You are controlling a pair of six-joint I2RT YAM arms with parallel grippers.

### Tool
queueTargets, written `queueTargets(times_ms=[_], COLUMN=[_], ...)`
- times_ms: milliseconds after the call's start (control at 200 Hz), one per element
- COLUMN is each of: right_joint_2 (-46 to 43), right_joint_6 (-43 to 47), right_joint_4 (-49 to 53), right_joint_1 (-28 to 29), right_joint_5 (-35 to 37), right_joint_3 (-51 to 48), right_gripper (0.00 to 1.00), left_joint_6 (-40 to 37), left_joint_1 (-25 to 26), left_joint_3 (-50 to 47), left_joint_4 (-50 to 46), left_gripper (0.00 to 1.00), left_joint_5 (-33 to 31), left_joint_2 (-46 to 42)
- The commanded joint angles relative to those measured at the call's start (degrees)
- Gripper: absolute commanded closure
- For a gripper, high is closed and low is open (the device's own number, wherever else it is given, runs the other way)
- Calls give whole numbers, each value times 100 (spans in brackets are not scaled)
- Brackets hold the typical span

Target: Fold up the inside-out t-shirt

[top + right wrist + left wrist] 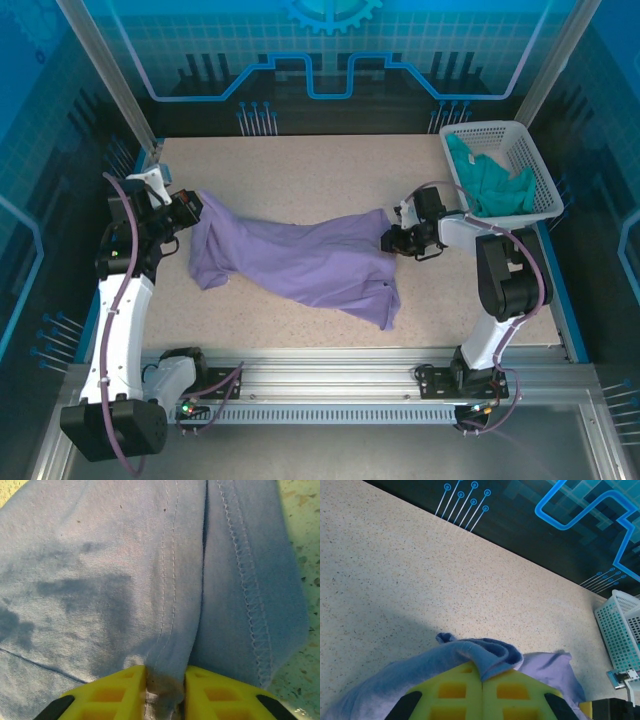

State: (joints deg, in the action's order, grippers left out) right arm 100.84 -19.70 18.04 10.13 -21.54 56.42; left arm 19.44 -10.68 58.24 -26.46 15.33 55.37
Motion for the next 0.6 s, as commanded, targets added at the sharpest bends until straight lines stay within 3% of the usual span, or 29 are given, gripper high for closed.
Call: queueTargets(times_ms=[0, 145, 320, 595], right_joint_2=[-227, -351, -691, -1263], right_joint_6=[-17, 33, 12, -38], right_joint_4=[-178, -153, -304, -349], right_joint_1=[57, 48, 33, -35], right_joint_5=[-124, -114, -279, -398], right_joint_3=[-72, 21, 5, -102], right_gripper=[79, 83, 100, 100], left_joint_6=[-62, -52, -46, -16], left_joint_1=[-48, -51, -48, -48], left_joint_3=[-80, -76, -76, -84], left_joint_4=[189, 196, 206, 239], left_gripper=[100, 100, 100, 100], left_joint_5=[137, 159, 172, 232], left_joint_2=[-106, -94, -88, -97])
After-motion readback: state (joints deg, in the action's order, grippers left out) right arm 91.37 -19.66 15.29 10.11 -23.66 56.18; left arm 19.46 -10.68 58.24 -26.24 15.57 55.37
